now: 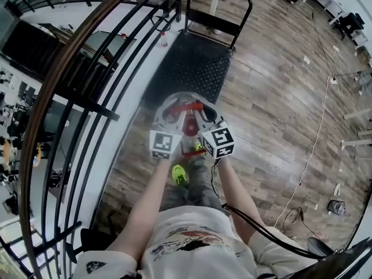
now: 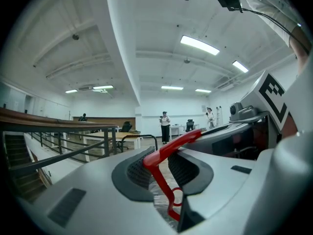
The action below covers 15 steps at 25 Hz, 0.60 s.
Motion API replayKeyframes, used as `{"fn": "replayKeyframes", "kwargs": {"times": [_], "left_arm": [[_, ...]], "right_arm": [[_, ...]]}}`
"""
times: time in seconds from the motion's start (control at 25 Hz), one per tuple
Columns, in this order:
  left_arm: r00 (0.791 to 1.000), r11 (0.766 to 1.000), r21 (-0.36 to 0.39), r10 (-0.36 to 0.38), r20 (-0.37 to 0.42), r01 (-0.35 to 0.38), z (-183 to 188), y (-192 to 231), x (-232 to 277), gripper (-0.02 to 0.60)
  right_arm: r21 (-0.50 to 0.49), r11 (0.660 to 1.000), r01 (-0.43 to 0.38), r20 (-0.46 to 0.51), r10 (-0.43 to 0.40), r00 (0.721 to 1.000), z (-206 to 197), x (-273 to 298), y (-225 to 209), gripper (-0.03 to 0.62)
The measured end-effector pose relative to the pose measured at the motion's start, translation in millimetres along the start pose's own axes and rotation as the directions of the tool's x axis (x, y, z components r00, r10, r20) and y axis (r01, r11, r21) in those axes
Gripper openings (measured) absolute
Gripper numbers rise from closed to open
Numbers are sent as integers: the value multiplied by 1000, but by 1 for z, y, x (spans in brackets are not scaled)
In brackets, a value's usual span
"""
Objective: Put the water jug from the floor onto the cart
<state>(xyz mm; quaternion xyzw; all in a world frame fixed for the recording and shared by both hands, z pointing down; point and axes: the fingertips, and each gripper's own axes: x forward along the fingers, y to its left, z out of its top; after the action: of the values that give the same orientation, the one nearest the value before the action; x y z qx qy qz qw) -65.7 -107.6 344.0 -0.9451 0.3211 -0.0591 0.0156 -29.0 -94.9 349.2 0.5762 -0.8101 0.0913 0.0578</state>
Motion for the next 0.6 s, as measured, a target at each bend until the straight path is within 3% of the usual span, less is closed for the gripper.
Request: {"fn": "replayKeyframes", "kwargs": {"times": [0.6], "left_arm": [[998,999,-5,36,-57,-36,-10,29,96,91]], "right_arm": [[42,998,-52,-18,52,998,1,61,-81,52]]}}
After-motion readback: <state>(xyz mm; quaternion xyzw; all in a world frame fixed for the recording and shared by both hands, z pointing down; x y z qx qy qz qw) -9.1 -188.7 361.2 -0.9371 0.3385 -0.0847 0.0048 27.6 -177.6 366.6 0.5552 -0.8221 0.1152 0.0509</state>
